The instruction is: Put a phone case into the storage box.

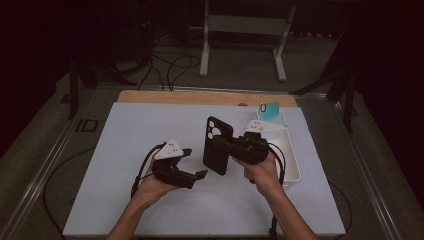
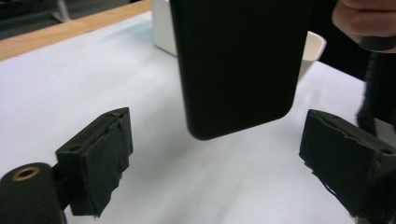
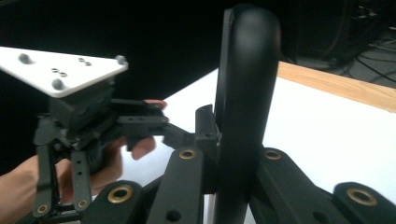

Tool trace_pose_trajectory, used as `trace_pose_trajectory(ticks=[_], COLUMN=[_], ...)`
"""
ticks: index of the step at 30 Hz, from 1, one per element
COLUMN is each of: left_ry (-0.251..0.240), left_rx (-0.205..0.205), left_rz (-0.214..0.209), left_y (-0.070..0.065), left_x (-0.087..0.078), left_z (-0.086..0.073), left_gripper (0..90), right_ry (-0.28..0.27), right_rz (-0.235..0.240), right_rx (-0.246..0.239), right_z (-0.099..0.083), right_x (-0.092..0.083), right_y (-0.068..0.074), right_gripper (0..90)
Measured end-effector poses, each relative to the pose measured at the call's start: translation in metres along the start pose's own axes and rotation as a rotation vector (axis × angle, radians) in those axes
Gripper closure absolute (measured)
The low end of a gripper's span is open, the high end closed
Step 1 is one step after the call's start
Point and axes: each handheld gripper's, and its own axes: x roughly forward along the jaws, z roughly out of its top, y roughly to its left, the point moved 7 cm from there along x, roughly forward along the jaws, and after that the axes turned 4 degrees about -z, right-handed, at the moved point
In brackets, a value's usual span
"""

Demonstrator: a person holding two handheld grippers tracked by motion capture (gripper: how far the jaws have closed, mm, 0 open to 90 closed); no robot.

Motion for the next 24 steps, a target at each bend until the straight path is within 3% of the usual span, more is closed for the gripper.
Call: trace_pose_trajectory(ticks=[10,13,18,24], left_ry=[0.004,0.006,-0.009,-0.021], left_rx=[0.013,0.024,0.023,0.023], left_rz=[-0.129,-0.157,-0.163,-0.170], left_y=[-0.017,-0.021,-0.020,-0.017], left_x=[0.007,0.008,0.005,0.002], left_z=[-0.001,-0.001,-0.001,-0.002], left_gripper=[14.1,17.9,33.4,50.5], right_ry=[-0.035,-0.030,-0.025,-0.019], right_rz=[0.210,0.244,0.265,0.242], right_rx=[-0.041,-0.058,-0.098,-0.140], right_z=[0.003,0.002,0.001,0.000], right_x=[0.002,0.005,0.008,0.006], right_y=[0.031,0.038,0.041,0.034], right_gripper=[86.0,86.0,85.9,85.7])
